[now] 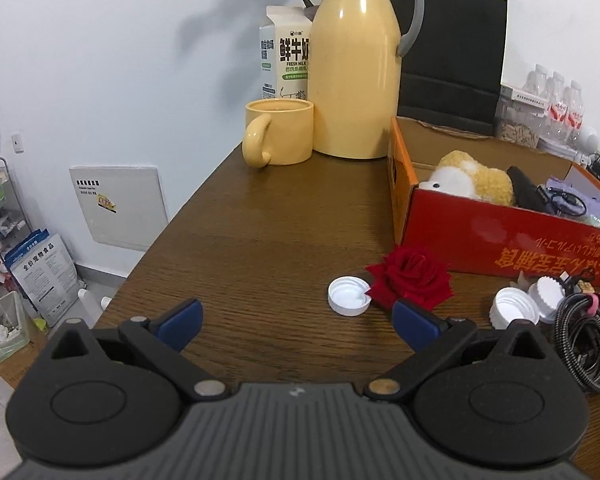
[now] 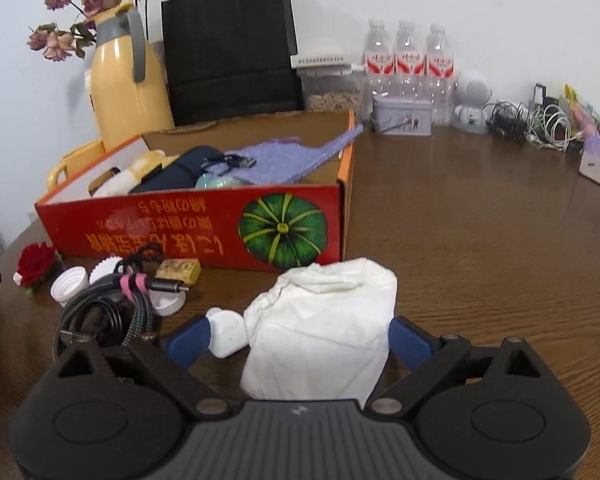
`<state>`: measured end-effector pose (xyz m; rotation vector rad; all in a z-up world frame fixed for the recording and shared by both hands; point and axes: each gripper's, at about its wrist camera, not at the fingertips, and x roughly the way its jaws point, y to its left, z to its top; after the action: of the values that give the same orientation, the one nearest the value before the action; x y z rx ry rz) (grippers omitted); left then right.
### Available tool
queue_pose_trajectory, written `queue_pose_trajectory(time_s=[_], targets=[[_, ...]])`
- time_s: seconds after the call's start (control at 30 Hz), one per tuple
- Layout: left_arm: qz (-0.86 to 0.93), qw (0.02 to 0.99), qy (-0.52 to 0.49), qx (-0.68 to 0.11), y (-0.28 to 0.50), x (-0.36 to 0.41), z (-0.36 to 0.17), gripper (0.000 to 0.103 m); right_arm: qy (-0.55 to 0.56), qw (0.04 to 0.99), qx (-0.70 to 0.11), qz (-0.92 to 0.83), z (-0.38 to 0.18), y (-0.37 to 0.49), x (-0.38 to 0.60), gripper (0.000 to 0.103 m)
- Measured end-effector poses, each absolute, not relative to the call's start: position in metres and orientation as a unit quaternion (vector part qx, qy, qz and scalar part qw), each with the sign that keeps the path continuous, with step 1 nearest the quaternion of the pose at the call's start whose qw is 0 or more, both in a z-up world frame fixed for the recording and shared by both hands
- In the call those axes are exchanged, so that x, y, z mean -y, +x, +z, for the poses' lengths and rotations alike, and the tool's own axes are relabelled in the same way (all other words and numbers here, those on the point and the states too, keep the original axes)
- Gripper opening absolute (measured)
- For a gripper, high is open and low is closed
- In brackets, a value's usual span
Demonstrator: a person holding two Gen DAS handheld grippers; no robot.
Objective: Organize objects
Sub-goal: 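Grasp the white cloth with right gripper while left gripper grasps a white bottle cap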
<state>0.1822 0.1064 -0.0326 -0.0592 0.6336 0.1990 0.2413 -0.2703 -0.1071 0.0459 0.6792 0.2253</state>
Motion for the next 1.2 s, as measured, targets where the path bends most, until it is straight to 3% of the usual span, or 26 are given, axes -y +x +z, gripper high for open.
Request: queue_pose_trajectory(time_s=[0.23,0.37,0.47,0.57,0.87,0.97,1.03,1.2], targets=[[0.097,0.945,-0.026,-0.311,0.187,-0.105,-0.034,0.103,0.077,0.933,-0.335,0.103,-0.109,0.248,0.289,0.092],[0.097,0.945,-0.019,-0.312,0.19,-0.103,-0.035,0.103,0.033,0.936,-0.335,0.099,-0.112,0.247,0.28,0.089],[0.099,0.944,-0.016,-0.315,0.195,-0.105,-0.037,0.103,0.017,0.939,-0.332,0.093,-0.112,0.246,0.276,0.076],[0.101,0.942,-0.008,-0.319,0.2,-0.108,-0.04,0.103,0.027,0.94,-0.328,0.094,-0.111,0.246,0.281,0.072],[0.067,0.94,0.025,-0.334,0.217,-0.11,-0.053,0.102,0.016,0.944,-0.316,0.096,-0.112,0.241,0.278,0.069],[0.043,0.943,0.026,-0.328,0.221,-0.107,-0.054,0.082,0.014,0.946,-0.31,0.098,-0.111,0.239,0.277,0.069],[0.002,0.946,0.008,-0.325,0.219,-0.107,-0.053,0.031,0.012,0.947,-0.306,0.101,-0.11,0.237,0.276,0.069],[0.016,0.951,-0.001,-0.31,0.207,-0.105,-0.051,0.029,0.01,0.95,-0.294,0.102,-0.108,0.233,0.276,0.069]])
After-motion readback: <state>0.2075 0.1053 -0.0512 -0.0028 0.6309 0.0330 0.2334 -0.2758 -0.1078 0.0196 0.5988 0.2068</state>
